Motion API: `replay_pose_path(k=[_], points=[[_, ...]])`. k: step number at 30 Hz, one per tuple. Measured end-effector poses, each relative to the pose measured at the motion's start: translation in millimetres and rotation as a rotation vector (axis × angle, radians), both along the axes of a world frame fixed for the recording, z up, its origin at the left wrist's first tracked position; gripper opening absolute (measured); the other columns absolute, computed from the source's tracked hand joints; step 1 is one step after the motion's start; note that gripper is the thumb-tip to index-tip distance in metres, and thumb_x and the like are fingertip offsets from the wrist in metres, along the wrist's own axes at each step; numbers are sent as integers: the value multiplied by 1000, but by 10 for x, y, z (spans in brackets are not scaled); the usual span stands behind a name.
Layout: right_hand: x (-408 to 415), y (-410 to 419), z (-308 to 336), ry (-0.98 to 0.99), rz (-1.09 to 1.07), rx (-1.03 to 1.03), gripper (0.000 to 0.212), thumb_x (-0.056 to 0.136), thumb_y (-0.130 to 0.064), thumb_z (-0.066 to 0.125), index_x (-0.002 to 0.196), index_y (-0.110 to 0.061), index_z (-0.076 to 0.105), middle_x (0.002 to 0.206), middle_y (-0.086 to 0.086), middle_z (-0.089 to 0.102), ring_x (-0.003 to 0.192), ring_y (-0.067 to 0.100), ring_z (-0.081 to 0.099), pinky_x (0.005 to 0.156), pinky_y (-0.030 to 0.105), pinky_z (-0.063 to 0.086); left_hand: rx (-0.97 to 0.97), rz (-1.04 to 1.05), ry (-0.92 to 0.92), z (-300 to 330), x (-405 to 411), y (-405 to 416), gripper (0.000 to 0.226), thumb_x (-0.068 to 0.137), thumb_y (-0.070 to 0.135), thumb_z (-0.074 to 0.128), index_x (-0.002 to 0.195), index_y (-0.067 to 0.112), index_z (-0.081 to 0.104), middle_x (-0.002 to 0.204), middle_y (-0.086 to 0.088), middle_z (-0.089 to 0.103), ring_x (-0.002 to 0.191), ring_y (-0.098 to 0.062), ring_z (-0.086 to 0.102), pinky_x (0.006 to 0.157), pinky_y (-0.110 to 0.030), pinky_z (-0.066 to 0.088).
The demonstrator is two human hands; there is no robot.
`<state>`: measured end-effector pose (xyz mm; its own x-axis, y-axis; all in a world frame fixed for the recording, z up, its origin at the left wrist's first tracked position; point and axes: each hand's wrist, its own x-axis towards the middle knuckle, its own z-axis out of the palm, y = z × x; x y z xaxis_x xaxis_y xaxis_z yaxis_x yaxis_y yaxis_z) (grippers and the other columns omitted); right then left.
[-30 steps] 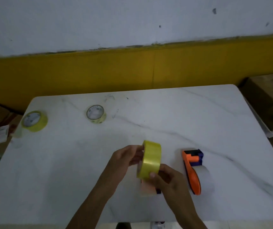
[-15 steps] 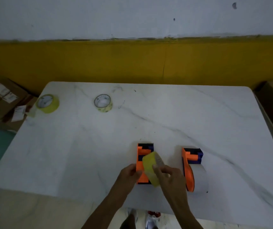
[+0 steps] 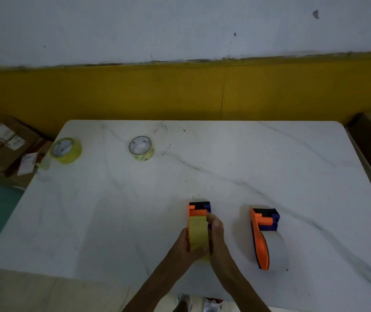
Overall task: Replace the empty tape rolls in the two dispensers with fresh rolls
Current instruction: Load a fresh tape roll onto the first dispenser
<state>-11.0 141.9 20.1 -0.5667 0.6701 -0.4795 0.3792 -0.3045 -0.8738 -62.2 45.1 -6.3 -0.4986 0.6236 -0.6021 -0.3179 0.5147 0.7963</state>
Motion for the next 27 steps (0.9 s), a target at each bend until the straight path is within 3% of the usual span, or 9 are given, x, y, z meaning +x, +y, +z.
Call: replay_pose_path(k=[2, 4, 5, 8, 12, 16, 21, 25, 27], points=[[98, -42, -61, -13, 133, 37, 34, 94, -12, 54, 127, -3, 53, 125, 32, 54, 118, 40, 54, 76, 22, 54, -20, -57, 79, -21, -12, -18, 63, 76, 17, 75, 129, 11, 42, 104, 16, 57, 89, 2, 62, 68, -14, 53], [267, -26, -174, -18, 224, 250, 35, 88, -22, 66, 121, -26, 57, 133, 6, 52, 125, 21, 48, 98, 27, 46, -7, -28, 45, 15, -10, -31, 52, 79, 12, 71, 125, 16, 46, 103, 14, 60, 86, -1, 66, 67, -12, 53], [276, 7, -219, -10, 222, 330, 28, 84, -24, 70, 111, -28, 64, 132, -5, 53, 124, 12, 45, 101, 26, 39, 0, -1, 25, 10, -30, -45, 48, 79, 15, 72, 121, 21, 49, 104, 11, 63, 87, -2, 68, 67, -13, 54], [215, 69, -147, 33, 229, 350, 7, 80, -18, 75, 86, -20, 74, 107, -17, 67, 110, 2, 55, 96, 28, 45, 20, 41, -8, -12, -100, -80, 43, 76, 21, 75, 112, 28, 54, 109, 4, 66, 95, -8, 68, 72, -18, 55], [-50, 223, 261, 256, 108, 202, 9, 86, -7, 64, 79, -8, 69, 75, 14, 71, 71, 24, 69, 70, 40, 57, 12, 20, -1, -9, -204, -109, 63, 54, 42, 82, 111, 22, 61, 99, 5, 73, 89, -6, 70, 71, -20, 55], [-503, 506, 438, 341, 19, 145, 9, 87, -1, 62, 95, -2, 65, 76, 18, 73, 61, 21, 69, 57, 28, 59, -1, -7, -31, -47, -185, -85, 69, 48, 44, 88, 110, 24, 63, 101, -1, 74, 93, -14, 71, 83, -33, 60], [-1005, 945, 267, 307, 13, 145, 21, 87, 2, 64, 107, -3, 63, 81, 19, 74, 62, 23, 69, 53, 32, 61, -45, -6, -101, -99, -235, -32, 80, 40, 53, 88, 109, 23, 63, 101, -5, 75, 93, -20, 72, 87, -40, 59], [-1152, 1097, -183, 155, 85, 204, 22, 83, -3, 71, 104, -1, 64, 78, 19, 72, 58, 22, 68, 49, 30, 59, 9, -19, -160, -66, -251, -39, 49, 70, 32, 79, 113, 21, 59, 83, -1, 79, 85, -21, 74, 82, -37, 60], [-1143, 1143, -391, 47, 91, 228, 16, 84, 1, 67, 100, 1, 66, 75, 17, 68, 48, 13, 65, 45, 22, 56, 48, -14, -182, 1, -248, -72, 47, 76, 38, 70, 116, 18, 57, 78, -3, 78, 80, -21, 74, 73, -30, 59]])
